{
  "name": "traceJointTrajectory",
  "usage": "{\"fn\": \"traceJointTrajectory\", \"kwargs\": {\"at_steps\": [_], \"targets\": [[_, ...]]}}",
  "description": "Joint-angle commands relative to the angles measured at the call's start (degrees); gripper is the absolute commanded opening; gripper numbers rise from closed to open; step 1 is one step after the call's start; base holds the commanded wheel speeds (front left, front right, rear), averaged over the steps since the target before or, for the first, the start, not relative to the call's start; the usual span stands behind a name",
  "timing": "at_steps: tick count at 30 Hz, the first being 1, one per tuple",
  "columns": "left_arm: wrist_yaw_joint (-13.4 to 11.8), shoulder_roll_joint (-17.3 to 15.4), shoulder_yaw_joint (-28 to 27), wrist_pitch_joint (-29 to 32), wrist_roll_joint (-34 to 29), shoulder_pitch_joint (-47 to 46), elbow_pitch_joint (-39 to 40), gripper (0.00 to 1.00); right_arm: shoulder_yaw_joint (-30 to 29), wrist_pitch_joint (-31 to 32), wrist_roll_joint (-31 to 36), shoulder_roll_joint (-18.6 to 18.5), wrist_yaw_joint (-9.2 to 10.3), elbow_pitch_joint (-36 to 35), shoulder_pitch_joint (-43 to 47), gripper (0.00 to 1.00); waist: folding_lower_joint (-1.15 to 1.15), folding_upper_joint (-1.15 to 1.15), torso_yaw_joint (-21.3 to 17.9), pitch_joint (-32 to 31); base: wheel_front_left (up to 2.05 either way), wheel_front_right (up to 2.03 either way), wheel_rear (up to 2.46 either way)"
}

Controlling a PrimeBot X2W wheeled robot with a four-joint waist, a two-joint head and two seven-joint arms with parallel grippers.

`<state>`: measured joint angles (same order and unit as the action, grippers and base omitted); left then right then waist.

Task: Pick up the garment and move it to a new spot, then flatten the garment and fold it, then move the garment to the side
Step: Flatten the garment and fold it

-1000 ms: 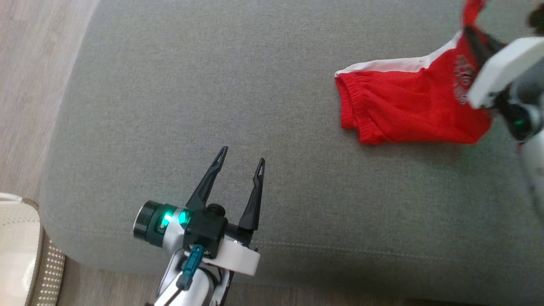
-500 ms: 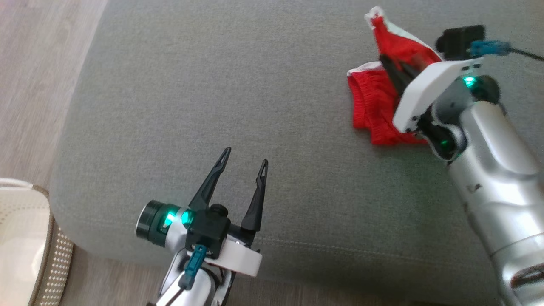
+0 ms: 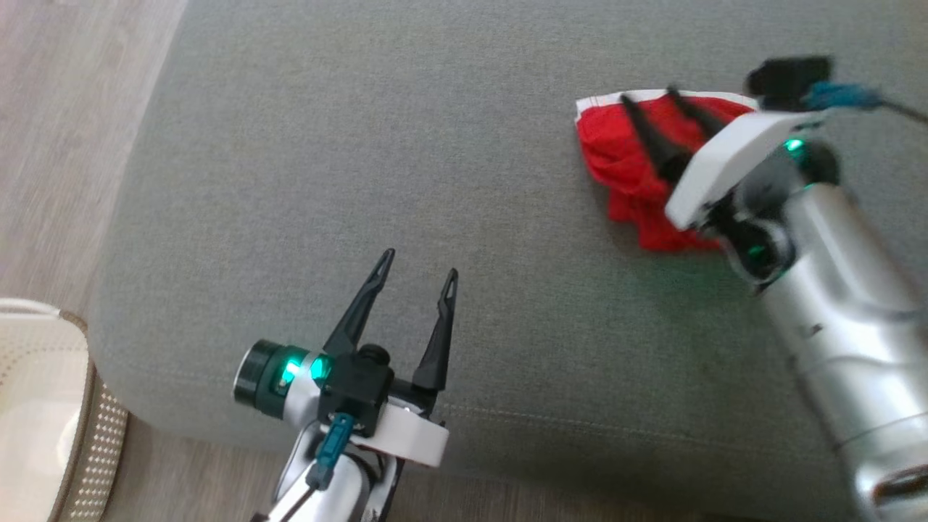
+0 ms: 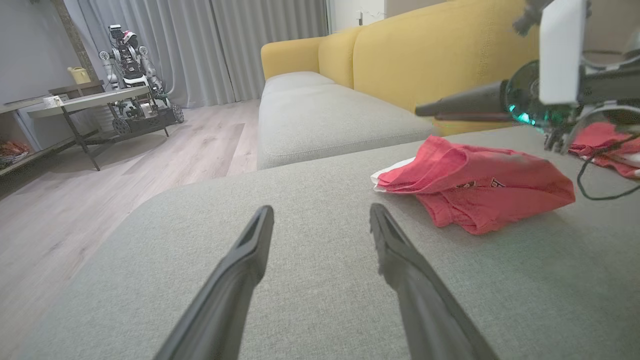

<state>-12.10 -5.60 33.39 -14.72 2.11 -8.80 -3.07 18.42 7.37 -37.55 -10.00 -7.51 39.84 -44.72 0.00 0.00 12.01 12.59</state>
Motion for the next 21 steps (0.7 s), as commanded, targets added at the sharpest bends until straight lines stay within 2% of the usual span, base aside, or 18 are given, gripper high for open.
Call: {"fn": "traceJointTrajectory", "kwargs": {"at_steps": [1,8,11,12,13,17,21], "targets": [[-0.4,0.0,-2.2,-0.3,0.2,-2.1,2.1,1.00,-0.4,-1.1,-0.2,-1.6,0.02,-3.7,-0.4,1.00,0.00,0.00,-0.5,-0.2,0.00,0.00,0.00],[-0.9,-0.3,-2.9,-0.3,0.1,-1.1,2.9,1.00,-6.6,-4.5,3.8,-10.8,0.02,-9.4,3.7,1.00,0.00,0.00,-3.0,-0.8,0.00,0.00,0.00],[-0.7,-0.2,-2.7,-0.3,0.0,-1.0,3.2,1.00,-6.4,-6.5,7.5,-14.0,0.02,-10.4,7.0,1.00,0.00,0.00,-3.9,-0.6,0.00,0.00,0.00],[-0.7,-0.1,-2.6,-0.3,0.0,-1.0,3.2,1.00,-6.0,-7.1,7.8,-14.3,0.02,-10.5,7.4,0.45,0.00,0.00,-3.9,-0.4,0.00,0.00,0.00],[-0.6,-0.1,-2.5,-0.3,0.0,-1.1,3.2,1.00,-5.7,-7.6,7.9,-14.5,0.02,-10.4,7.6,0.00,0.00,0.00,-3.9,-0.2,0.00,0.00,0.00],[-0.1,0.1,-2.0,-0.3,-0.2,-1.7,3.5,1.00,-2.9,-8.7,8.6,-16.0,0.02,-9.4,6.7,0.00,0.00,0.00,-3.0,0.8,0.00,0.00,0.00],[0.6,0.4,-1.1,-0.3,-0.4,-2.7,3.3,1.00,3.6,-8.7,10.6,-19.4,0.02,-6.2,3.2,0.00,0.00,0.00,-0.4,2.4,0.00,0.00,0.00]]}}
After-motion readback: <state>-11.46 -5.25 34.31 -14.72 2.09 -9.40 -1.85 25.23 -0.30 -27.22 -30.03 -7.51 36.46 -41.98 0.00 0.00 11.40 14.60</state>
